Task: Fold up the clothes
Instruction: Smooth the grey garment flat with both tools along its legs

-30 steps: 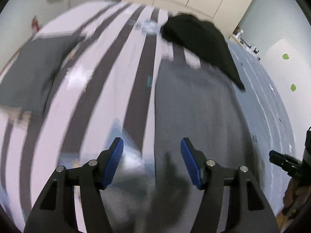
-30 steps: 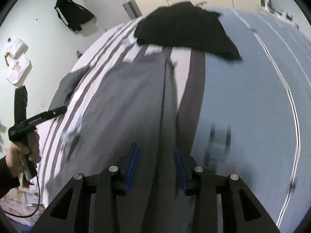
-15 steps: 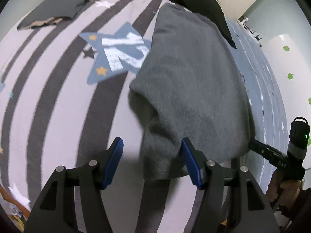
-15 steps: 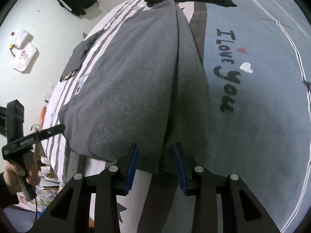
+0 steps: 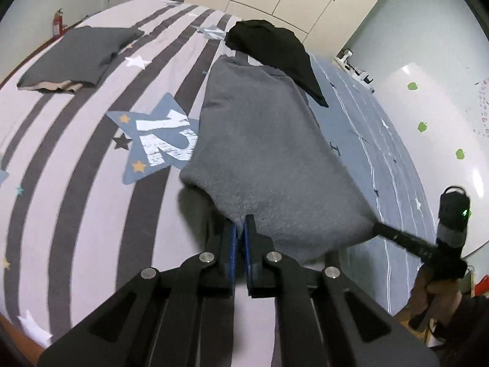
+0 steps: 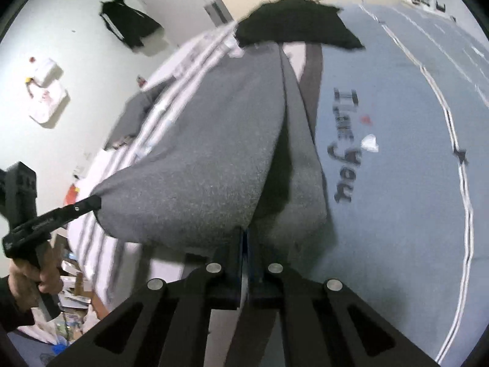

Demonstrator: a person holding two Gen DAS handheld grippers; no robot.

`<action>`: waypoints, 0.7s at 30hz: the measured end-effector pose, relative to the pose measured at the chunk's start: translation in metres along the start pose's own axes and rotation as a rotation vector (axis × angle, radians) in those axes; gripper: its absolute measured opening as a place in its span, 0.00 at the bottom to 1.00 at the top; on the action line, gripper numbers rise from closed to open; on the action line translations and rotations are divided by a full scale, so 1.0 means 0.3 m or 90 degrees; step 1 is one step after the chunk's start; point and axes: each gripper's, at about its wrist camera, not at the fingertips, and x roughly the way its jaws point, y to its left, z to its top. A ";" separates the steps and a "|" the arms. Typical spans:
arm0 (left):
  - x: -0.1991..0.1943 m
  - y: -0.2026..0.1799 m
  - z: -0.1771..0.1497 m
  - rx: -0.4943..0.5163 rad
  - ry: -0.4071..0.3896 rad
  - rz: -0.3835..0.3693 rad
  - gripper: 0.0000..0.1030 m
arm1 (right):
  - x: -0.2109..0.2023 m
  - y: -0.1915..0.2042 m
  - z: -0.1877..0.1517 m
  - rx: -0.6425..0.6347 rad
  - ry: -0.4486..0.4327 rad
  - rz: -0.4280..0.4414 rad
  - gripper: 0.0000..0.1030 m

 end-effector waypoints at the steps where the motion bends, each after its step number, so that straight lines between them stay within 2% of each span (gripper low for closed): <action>1: 0.034 0.010 -0.025 0.004 0.023 0.013 0.03 | -0.010 0.006 0.001 -0.008 0.001 -0.003 0.02; 3: 0.122 0.033 -0.082 0.013 0.078 0.041 0.04 | -0.006 0.009 -0.013 -0.028 0.017 -0.021 0.02; 7: 0.272 0.098 -0.187 -0.016 0.223 0.110 0.05 | 0.166 -0.038 -0.128 -0.034 0.123 -0.089 0.02; 8: 0.256 0.115 -0.202 -0.035 0.220 0.107 0.05 | 0.187 -0.045 -0.148 -0.043 0.138 -0.107 0.02; 10: 0.173 0.132 -0.192 -0.049 0.160 0.114 0.05 | 0.186 -0.069 -0.163 -0.036 0.157 -0.163 0.00; 11: 0.129 0.140 -0.185 -0.055 0.128 0.119 0.05 | 0.170 -0.089 -0.163 -0.014 0.156 -0.158 0.00; 13: 0.072 0.141 -0.155 -0.051 0.087 0.123 0.05 | 0.107 -0.124 -0.158 0.027 0.127 -0.163 0.00; 15: 0.051 0.120 -0.105 -0.029 0.047 0.124 0.05 | 0.046 -0.122 -0.135 0.033 0.085 -0.157 0.00; 16: 0.049 0.102 -0.082 -0.016 0.030 0.122 0.05 | 0.029 -0.108 -0.113 0.026 0.059 -0.157 0.04; 18: 0.086 0.061 -0.024 0.010 0.003 0.102 0.05 | 0.009 -0.074 -0.056 0.012 0.007 -0.148 0.04; 21: 0.159 0.003 0.062 0.047 -0.027 0.077 0.05 | 0.058 -0.026 0.038 -0.004 -0.025 -0.118 0.04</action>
